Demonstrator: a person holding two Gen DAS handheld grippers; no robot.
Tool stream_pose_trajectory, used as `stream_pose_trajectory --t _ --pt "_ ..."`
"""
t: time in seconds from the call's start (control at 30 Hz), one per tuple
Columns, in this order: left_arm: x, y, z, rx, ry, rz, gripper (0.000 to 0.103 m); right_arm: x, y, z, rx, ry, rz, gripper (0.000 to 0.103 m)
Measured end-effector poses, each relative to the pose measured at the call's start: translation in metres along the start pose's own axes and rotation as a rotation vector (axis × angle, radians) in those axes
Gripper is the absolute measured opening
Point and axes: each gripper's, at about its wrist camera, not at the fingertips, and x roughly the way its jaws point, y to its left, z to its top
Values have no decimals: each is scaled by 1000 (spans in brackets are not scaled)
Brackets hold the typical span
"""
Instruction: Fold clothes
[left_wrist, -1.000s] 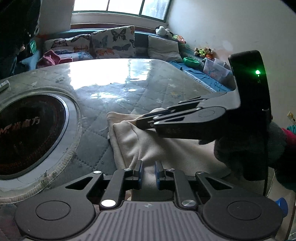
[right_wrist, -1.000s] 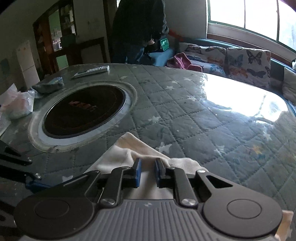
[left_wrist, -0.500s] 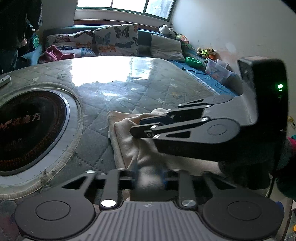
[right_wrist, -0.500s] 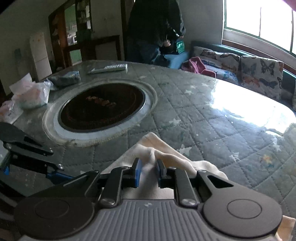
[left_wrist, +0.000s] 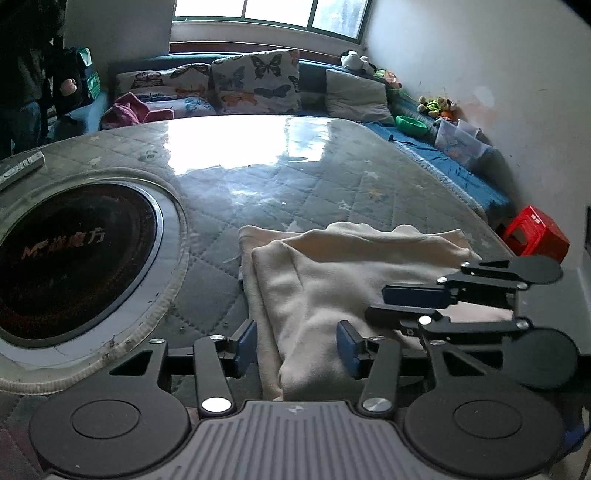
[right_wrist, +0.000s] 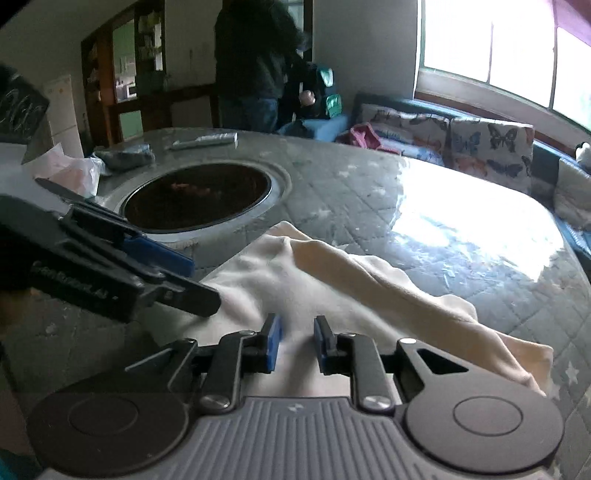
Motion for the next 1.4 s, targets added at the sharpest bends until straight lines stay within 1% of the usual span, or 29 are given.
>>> stream_pose_trajectory --t 0.07,0.1,0.13,0.17,0.23,0.37,0.5,0.57,0.63,0.77,0.87,0.9,0.97,1.0,1.03,1.1,1.13,1.2,1.23,1.27,1.4 --pt "-2 -4 1 1 -7 2 61 -9 -1 -1 19 -26 -12 28" --pt "-4 -5 1 4 -12 7 66 -14 -2 -2 25 -37 -21 30" --pt "-5 -7 2 8 -18 13 70 -19 -3 -3 30 -49 -31 34" --pt "-6 -8 2 11 -23 17 71 -24 -4 -5 34 -61 -45 41" --pt "-8 -11 2 15 -32 20 77 -35 -6 -11 54 -83 -76 49" --pt "-5 -12 4 5 -38 28 78 -54 -17 -31 139 -106 -123 49" --pt "4 -11 4 -4 -23 43 78 -64 -38 -56 220 -86 -183 50" --pt "9 -10 2 -8 -10 49 78 -65 -49 -65 260 -69 -196 50" --pt "13 -7 1 -16 3 59 78 -67 -58 -70 297 -65 -183 50" --pt "16 -2 0 -31 21 66 78 -67 -63 -56 288 -93 -183 50" --pt "17 -2 1 -33 23 76 84 -60 -71 -45 297 -103 -186 50" --pt "18 -1 2 -36 25 78 86 -56 -73 -43 307 -101 -195 50" --pt "19 -2 2 -43 30 76 87 -42 -79 -43 320 -66 -209 51" --pt "19 -2 2 -43 31 78 89 -38 -81 -45 327 -57 -213 51" --pt "19 -2 2 -42 30 82 94 -37 -81 -46 328 -59 -215 54" --pt "18 -2 2 -39 27 89 98 -38 -78 -47 324 -66 -215 65" --pt "18 -3 2 -38 26 94 101 -39 -76 -47 323 -70 -216 76" --pt "18 -3 2 -39 26 101 103 -40 -73 -47 320 -79 -215 78" --pt "17 -4 2 -41 24 102 103 -41 -71 -46 317 -80 -213 80" --pt "17 -4 2 -42 23 102 103 -41 -70 -46 317 -82 -215 85" --pt "13 -4 2 -56 13 107 103 -45 -65 -46 320 -99 -234 93"
